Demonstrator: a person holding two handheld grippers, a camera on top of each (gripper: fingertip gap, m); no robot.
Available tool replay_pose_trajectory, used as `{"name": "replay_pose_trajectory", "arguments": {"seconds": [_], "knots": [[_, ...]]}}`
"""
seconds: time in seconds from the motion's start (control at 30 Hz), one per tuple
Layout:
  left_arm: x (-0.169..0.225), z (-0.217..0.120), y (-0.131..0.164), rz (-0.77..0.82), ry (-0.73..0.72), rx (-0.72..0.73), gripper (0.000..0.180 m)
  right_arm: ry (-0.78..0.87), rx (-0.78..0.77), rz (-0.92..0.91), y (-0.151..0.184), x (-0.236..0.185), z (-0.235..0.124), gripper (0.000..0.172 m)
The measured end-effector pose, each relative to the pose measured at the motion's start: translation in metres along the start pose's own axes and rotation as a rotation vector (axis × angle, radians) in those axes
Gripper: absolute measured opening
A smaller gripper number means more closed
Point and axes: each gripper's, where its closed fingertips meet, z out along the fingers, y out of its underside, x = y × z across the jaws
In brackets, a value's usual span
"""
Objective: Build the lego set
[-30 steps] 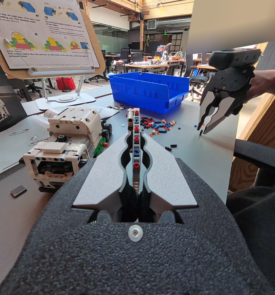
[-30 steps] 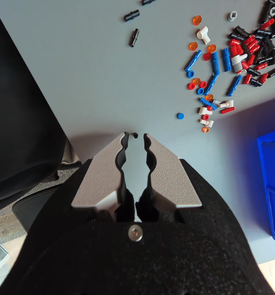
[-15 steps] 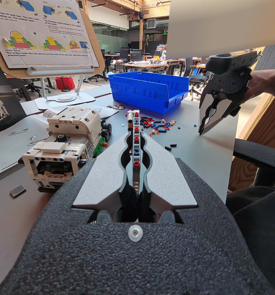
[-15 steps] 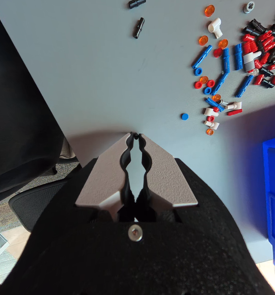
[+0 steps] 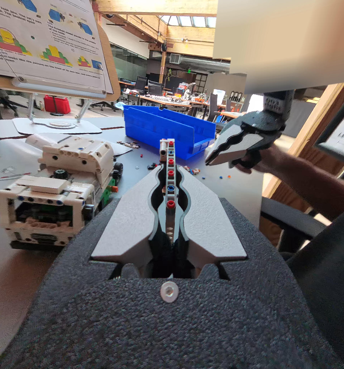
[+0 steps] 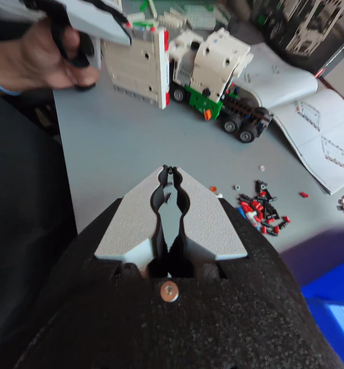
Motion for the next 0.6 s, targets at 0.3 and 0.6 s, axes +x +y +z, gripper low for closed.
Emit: {"name": "replay_pose_trajectory", "arguments": {"seconds": [0.3, 0.6], "knots": [[-0.003, 0.036, 0.005, -0.678, 0.124, 0.019, 0.006, 0.192, 0.407, 0.116, -0.05, 0.025, 0.019, 0.004], [-0.016, 0.039, 0.014, -0.771, 0.083, 0.005, 0.006, 0.069, 0.459, 0.242, -0.061, 0.02, 0.038, 0.004]]}}
